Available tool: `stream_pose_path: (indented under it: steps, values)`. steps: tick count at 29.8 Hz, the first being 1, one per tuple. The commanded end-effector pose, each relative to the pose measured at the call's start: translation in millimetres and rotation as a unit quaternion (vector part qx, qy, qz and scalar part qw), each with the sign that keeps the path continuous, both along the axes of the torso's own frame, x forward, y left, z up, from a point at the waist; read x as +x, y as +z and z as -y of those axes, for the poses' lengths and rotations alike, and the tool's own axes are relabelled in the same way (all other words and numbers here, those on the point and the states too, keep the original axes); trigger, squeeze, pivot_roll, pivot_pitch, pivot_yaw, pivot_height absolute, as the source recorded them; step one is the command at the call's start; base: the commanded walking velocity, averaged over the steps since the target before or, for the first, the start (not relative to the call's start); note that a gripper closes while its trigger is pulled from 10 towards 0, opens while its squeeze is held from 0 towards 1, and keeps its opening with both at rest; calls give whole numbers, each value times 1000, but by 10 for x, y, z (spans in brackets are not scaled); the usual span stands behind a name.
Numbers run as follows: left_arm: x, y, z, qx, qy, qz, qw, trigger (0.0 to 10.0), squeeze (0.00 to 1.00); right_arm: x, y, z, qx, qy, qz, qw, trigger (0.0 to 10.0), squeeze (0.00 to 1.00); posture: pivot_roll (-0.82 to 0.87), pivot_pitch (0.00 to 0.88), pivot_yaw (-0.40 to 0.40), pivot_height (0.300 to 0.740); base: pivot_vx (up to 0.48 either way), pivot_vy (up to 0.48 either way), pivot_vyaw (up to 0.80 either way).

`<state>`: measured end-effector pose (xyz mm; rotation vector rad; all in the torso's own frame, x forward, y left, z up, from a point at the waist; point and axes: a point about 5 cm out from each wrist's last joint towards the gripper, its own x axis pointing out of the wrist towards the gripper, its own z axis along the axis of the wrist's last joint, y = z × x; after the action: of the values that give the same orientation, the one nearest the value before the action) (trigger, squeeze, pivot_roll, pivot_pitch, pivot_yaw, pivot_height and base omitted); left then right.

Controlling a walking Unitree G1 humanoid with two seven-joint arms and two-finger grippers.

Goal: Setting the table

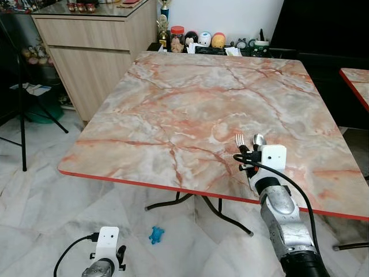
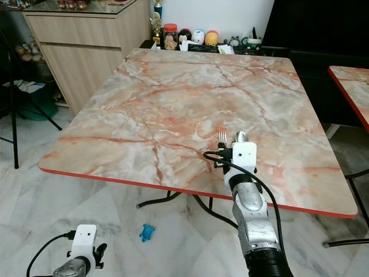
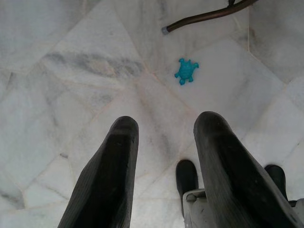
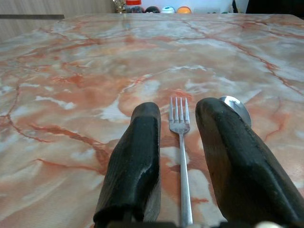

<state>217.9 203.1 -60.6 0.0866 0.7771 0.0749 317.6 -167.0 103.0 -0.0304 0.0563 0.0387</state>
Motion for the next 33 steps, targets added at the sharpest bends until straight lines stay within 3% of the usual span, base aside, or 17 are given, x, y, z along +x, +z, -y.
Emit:
stream_pose_path:
  steps: [1,11,27,33]
  values:
    - [-32,-19,-23,3,8,-8,1000,10000,0,9,-5,16,1,-3,-7,1000,10000,0,2,51,0,740,0,0,0]
    - [-31,-17,-27,5,8,-7,1000,10000,0,-3,-34,37,0,-10,-11,1000,10000,0,3,48,-1,740,0,0,0]
    - [-30,-17,-23,7,5,-7,1000,10000,0,-27,-56,40,1,-13,-14,1000,10000,0,1,30,-1,740,296,0,0]
    - [-32,-18,-28,9,5,-8,1000,10000,0,-34,-62,18,4,-13,-14,1000,10000,0,1,38,-1,740,0,0,0]
